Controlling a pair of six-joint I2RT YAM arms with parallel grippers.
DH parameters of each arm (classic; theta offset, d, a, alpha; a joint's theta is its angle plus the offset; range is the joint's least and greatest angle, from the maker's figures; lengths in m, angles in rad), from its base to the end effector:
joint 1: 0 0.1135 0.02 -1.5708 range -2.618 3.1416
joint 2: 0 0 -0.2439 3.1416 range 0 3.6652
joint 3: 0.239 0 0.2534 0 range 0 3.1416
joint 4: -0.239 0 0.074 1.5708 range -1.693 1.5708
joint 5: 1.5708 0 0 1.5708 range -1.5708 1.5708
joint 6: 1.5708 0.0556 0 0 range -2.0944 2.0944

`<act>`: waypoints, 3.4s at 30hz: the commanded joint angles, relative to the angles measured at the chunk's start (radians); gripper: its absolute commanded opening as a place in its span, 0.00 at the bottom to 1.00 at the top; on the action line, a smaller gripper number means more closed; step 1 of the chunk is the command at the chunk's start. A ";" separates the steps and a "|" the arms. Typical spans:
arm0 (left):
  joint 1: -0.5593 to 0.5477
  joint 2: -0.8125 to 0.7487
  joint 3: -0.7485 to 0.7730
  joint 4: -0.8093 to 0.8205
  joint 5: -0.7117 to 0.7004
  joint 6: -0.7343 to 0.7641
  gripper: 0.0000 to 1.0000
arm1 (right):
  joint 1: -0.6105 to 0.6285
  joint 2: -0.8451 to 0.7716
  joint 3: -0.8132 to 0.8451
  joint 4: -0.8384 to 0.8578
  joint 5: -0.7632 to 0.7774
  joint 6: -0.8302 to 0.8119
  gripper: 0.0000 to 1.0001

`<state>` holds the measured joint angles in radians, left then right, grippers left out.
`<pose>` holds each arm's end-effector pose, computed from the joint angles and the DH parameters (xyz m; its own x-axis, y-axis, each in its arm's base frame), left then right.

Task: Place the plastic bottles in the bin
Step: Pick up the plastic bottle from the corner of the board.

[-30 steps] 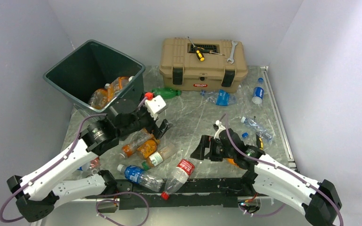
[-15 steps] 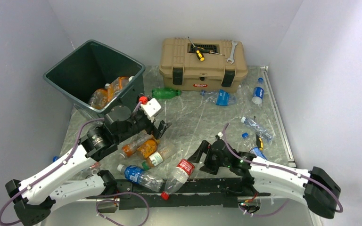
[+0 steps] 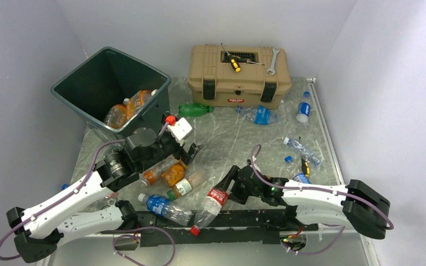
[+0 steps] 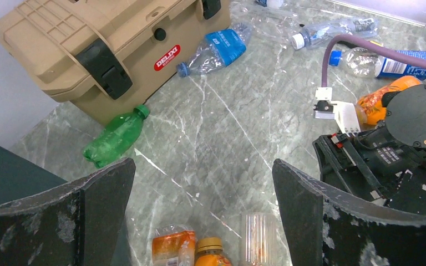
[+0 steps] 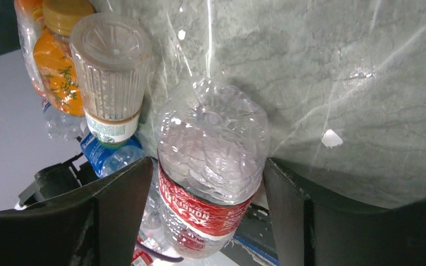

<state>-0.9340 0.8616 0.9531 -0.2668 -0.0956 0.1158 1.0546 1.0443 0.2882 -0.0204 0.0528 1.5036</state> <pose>0.1400 -0.1803 0.3583 -0.0170 0.2164 -0.9762 0.7514 0.6468 0.1303 0.1063 0.1813 0.1083 -0.8712 0.4835 -0.0848 0.2881 0.6434 0.7093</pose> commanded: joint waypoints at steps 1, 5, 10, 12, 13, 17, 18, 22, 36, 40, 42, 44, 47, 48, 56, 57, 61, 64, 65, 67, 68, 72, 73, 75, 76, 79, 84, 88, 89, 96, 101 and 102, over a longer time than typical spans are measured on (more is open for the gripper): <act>-0.035 0.004 0.009 0.015 -0.061 0.022 0.99 | 0.003 0.043 0.022 0.004 0.075 -0.011 0.74; -0.050 0.012 0.013 0.008 -0.079 0.030 1.00 | 0.003 0.058 0.045 0.002 0.080 -0.039 0.60; -0.051 0.014 0.018 0.004 -0.072 0.019 1.00 | 0.004 0.007 0.098 -0.070 0.126 -0.112 0.43; -0.051 0.009 0.013 0.012 -0.075 0.018 1.00 | 0.004 -0.046 0.132 -0.137 0.176 -0.173 0.40; -0.052 0.007 0.009 0.015 -0.077 0.017 1.00 | 0.004 -0.079 0.149 -0.179 0.206 -0.204 0.39; -0.051 0.008 0.004 0.023 -0.089 0.018 0.99 | -0.012 -0.207 0.235 -0.337 0.380 -0.391 0.38; -0.052 0.011 0.005 0.021 -0.090 0.017 1.00 | -0.029 -0.221 0.261 -0.385 0.429 -0.421 0.38; -0.052 0.026 0.007 0.015 -0.089 0.019 1.00 | -0.204 -0.262 0.288 -0.404 0.401 -0.552 0.37; -0.064 0.101 0.013 -0.002 -0.071 0.019 0.99 | -0.520 0.116 0.330 -0.195 0.117 -0.800 0.40; -0.067 0.100 0.011 0.001 -0.071 0.016 0.99 | -0.524 0.182 0.365 -0.206 0.104 -0.820 0.54; -0.068 0.101 0.009 0.004 -0.069 0.017 1.00 | -0.525 0.199 0.385 -0.219 0.088 -0.829 0.65; -0.069 0.104 0.012 -0.001 -0.072 0.018 1.00 | -0.523 0.194 0.396 -0.239 0.082 -0.834 0.75; -0.072 0.109 0.013 -0.006 -0.076 0.021 0.99 | -0.522 0.174 0.403 -0.279 0.065 -0.849 0.85; -0.073 0.109 0.013 -0.006 -0.076 0.022 0.99 | -0.522 0.170 0.406 -0.297 0.048 -0.858 0.87; -0.074 0.106 0.015 -0.005 -0.063 0.023 0.99 | -0.496 0.170 0.341 -0.351 0.025 -0.862 0.93; -0.074 0.107 0.015 -0.005 -0.062 0.023 0.99 | -0.496 0.179 0.338 -0.345 0.016 -0.864 0.93; -0.074 0.116 0.013 -0.004 -0.066 0.025 1.00 | -0.488 0.223 0.337 -0.314 -0.025 -0.880 0.88; -0.075 0.123 0.018 -0.013 -0.076 0.029 1.00 | -0.470 0.263 0.353 -0.309 -0.030 -0.893 0.83; -0.075 0.123 0.018 -0.015 -0.078 0.030 0.99 | -0.466 0.275 0.357 -0.308 -0.031 -0.898 0.81; -0.077 0.121 0.018 -0.017 -0.084 0.032 1.00 | -0.459 0.278 0.356 -0.300 -0.032 -0.905 0.75; -0.078 0.120 0.017 -0.017 -0.086 0.035 1.00 | -0.457 0.271 0.354 -0.298 -0.028 -0.906 0.71; -0.081 0.108 0.004 -0.004 -0.071 0.050 0.99 | -0.453 0.145 0.329 -0.260 -0.002 -0.880 0.55; -0.081 0.103 -0.001 0.003 -0.058 0.050 1.00 | -0.455 0.082 0.312 -0.232 -0.004 -0.844 0.53; -0.082 0.086 -0.022 0.032 -0.015 0.044 0.99 | -0.455 -0.052 0.269 -0.125 -0.003 -0.775 0.49; -0.082 0.076 -0.034 0.055 0.016 0.038 1.00 | -0.455 -0.114 0.243 -0.063 -0.008 -0.740 0.48; -0.082 0.041 -0.090 0.157 0.134 0.006 1.00 | -0.455 -0.252 0.169 0.176 -0.048 -0.634 0.47; -0.081 0.036 -0.110 0.243 0.242 -0.125 1.00 | -0.453 -0.352 0.137 0.395 -0.061 -0.538 0.47; -0.065 0.089 -0.026 0.228 0.357 -0.277 1.00 | -0.453 -0.384 0.133 0.514 -0.114 -0.513 0.46; -0.052 0.097 -0.010 0.232 0.385 -0.320 1.00 | -0.454 -0.401 0.128 0.536 -0.114 -0.509 0.46; -0.005 0.099 -0.071 0.426 0.522 -0.544 1.00 | -0.455 -0.475 0.144 0.576 -0.124 -0.512 0.46; -0.007 0.190 -0.027 0.449 0.675 -0.589 0.99 | -0.455 -0.472 0.137 0.627 -0.147 -0.463 0.45; -0.006 0.197 -0.029 0.462 0.682 -0.599 0.99 | -0.455 -0.477 0.131 0.639 -0.144 -0.458 0.45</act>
<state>-0.9394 1.0164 0.8879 0.1146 0.4442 -0.3962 0.5991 0.5751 0.4072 0.5083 -0.0654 1.0035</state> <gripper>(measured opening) 0.995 0.467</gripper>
